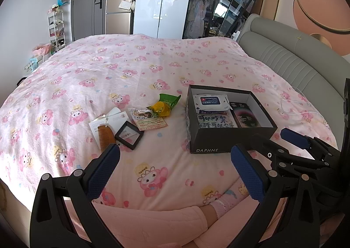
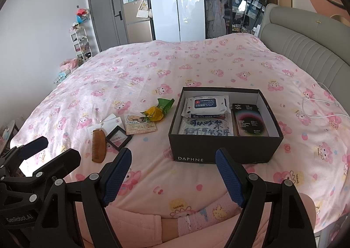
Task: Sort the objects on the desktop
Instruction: 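Move the left tool toward the yellow-green corn snack bag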
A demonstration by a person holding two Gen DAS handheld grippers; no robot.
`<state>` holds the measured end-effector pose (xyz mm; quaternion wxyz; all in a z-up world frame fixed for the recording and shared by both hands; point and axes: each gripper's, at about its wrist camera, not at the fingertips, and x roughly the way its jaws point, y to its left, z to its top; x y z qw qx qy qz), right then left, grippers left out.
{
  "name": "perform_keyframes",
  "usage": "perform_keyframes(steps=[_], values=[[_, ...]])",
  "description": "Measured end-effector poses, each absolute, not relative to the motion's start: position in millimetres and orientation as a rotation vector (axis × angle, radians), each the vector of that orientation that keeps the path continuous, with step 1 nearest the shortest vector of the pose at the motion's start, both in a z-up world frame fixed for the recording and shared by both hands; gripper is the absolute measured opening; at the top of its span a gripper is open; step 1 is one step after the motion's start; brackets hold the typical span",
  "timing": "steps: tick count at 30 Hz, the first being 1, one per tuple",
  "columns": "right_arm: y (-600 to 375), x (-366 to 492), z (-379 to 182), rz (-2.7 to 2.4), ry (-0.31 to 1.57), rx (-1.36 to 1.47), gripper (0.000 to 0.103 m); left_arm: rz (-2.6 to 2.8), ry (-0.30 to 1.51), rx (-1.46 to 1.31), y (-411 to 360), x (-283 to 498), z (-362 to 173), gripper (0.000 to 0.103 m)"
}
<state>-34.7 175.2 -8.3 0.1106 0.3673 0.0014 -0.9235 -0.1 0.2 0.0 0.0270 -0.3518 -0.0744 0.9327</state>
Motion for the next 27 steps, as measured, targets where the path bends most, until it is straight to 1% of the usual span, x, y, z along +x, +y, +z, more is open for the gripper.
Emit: perform_keyframes(steps=[5,11,27], values=[[176,-35,-5,-2.713,0.008,1.081,0.078,2.885,-0.220,-1.086,1,-1,-3,0.102],[172,-39,-18,-2.706,0.011,1.097,0.078,2.883,-0.221,-1.099,1,-2,-9,0.102],[165,-55,-31,-2.684,0.038,1.190,0.078,2.837,-0.253,-1.161,-9,-23,-30,0.102]])
